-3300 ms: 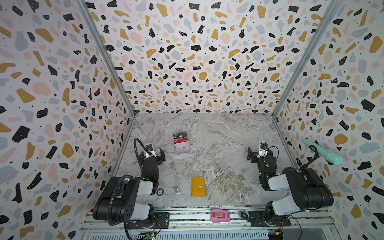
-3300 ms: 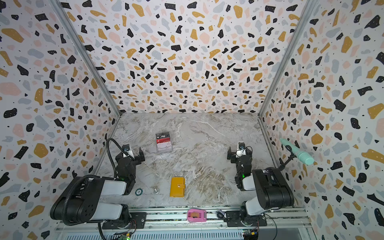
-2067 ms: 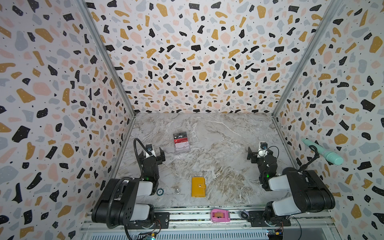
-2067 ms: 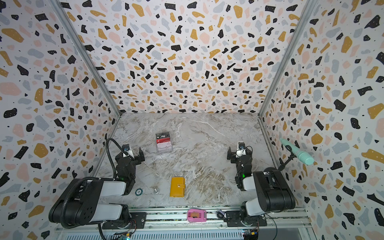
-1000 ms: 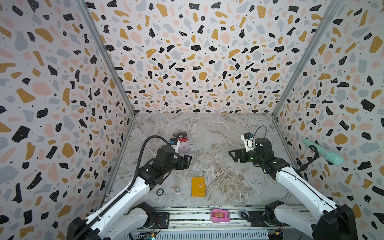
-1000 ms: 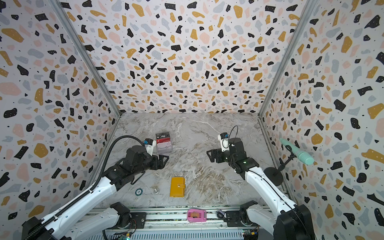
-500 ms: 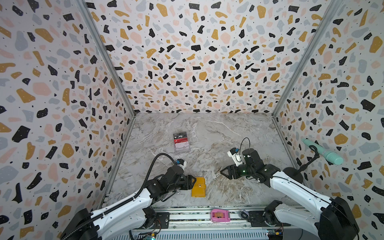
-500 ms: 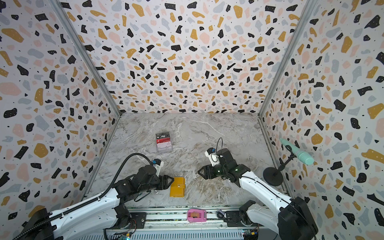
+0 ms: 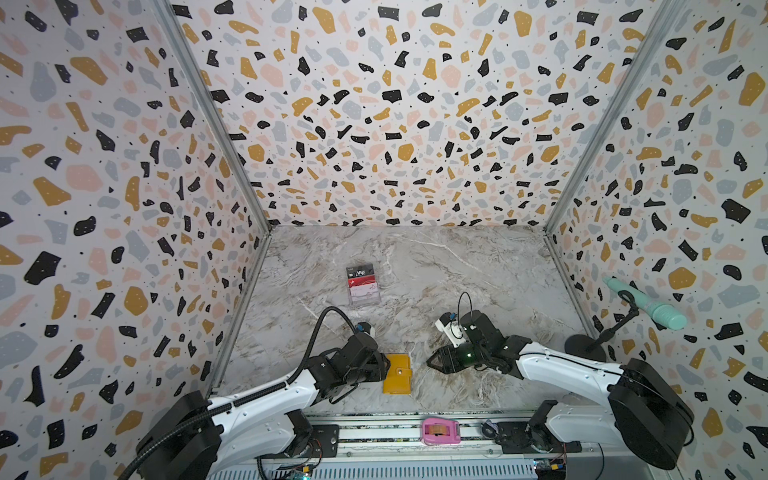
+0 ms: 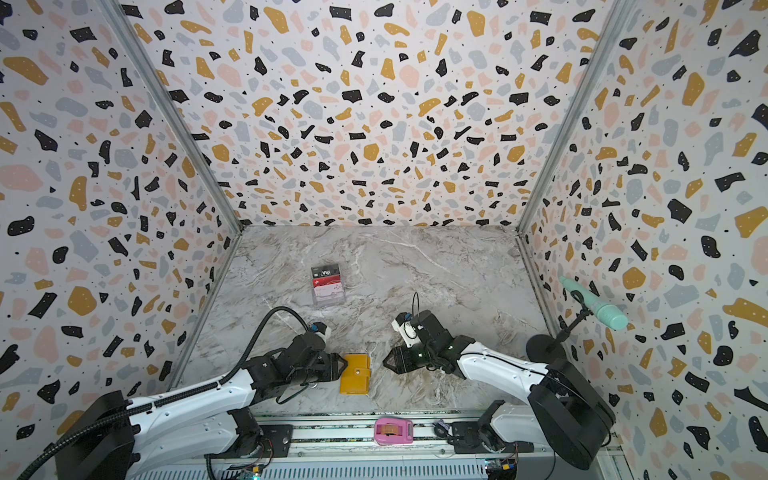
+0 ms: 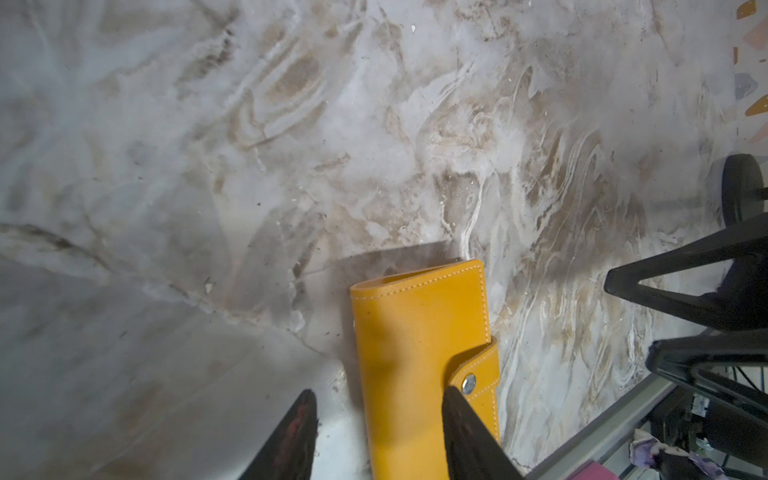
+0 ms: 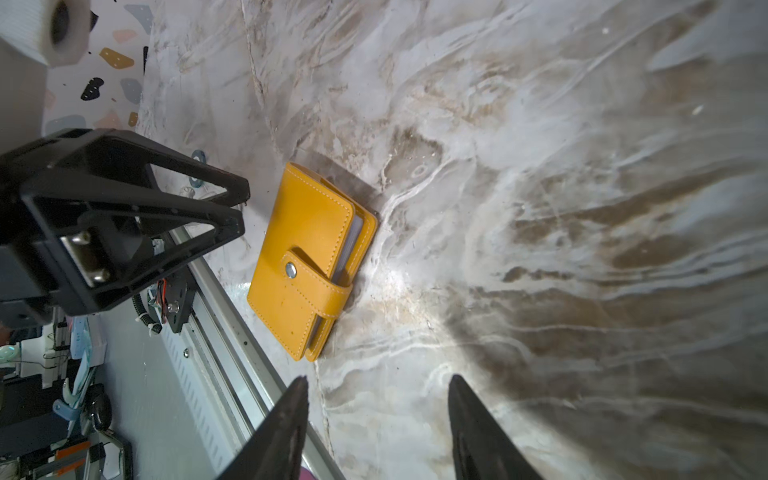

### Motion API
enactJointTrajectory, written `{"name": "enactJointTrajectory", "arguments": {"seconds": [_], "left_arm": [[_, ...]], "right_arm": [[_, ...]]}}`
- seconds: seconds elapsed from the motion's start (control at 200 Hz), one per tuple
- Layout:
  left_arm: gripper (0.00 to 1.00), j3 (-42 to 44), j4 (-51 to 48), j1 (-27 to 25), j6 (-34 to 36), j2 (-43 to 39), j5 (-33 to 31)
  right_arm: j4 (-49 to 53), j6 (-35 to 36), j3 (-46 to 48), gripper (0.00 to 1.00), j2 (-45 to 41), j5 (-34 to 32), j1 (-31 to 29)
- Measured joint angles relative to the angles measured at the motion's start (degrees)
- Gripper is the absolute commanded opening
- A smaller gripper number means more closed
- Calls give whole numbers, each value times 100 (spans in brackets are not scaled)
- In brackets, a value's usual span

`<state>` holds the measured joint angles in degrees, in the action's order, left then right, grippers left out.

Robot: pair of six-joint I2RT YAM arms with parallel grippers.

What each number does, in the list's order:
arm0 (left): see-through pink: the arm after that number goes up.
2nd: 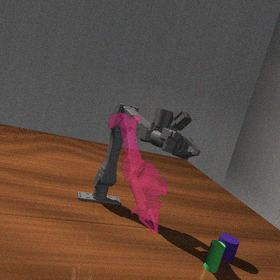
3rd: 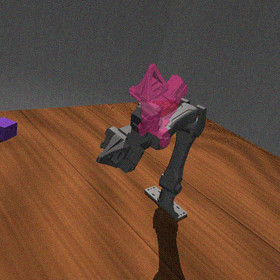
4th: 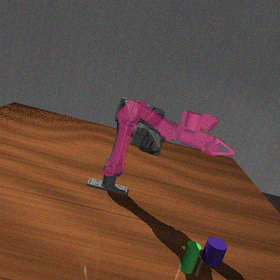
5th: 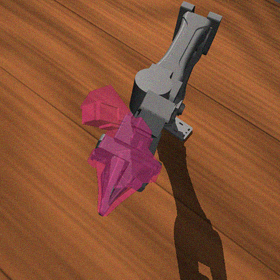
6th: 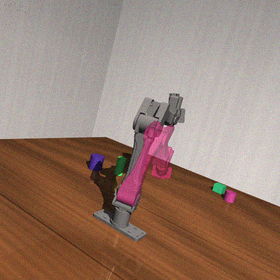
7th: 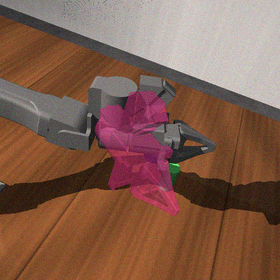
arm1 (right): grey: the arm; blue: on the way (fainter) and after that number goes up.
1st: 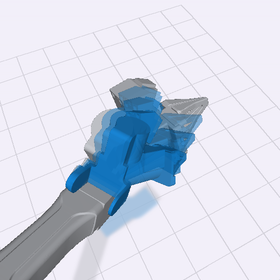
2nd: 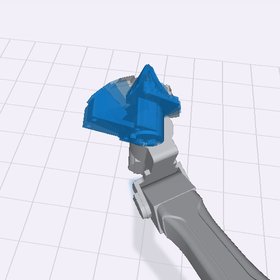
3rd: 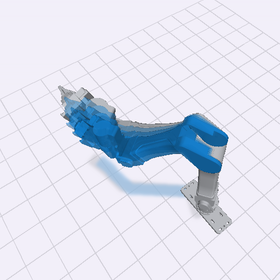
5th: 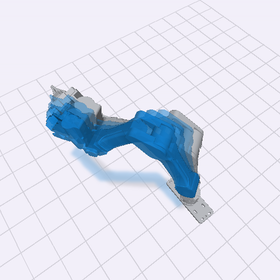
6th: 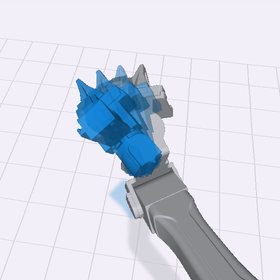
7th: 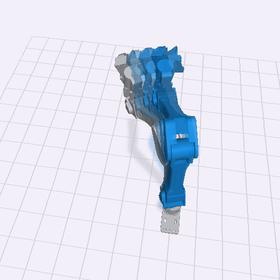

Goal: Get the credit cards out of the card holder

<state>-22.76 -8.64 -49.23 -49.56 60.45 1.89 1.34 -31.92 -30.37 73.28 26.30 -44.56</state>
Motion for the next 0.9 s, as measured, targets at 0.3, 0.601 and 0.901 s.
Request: {"name": "enactJointTrajectory", "arguments": {"seconds": [0.3, 0.601, 0.901], "left_arm": [[46, 0, 94, -76, -61, 260, 282], [42, 0, 127, -164, -59, 588, 509], [42, 162, 498, -195, -61, 590, 876]], "right_arm": [[-581, -326, 0, 44, 621, 44, -417], [-1049, -566, 0, 40, 1180, 199, -656], [-1624, -778, -2, 32, 1526, 411, -739]]}}
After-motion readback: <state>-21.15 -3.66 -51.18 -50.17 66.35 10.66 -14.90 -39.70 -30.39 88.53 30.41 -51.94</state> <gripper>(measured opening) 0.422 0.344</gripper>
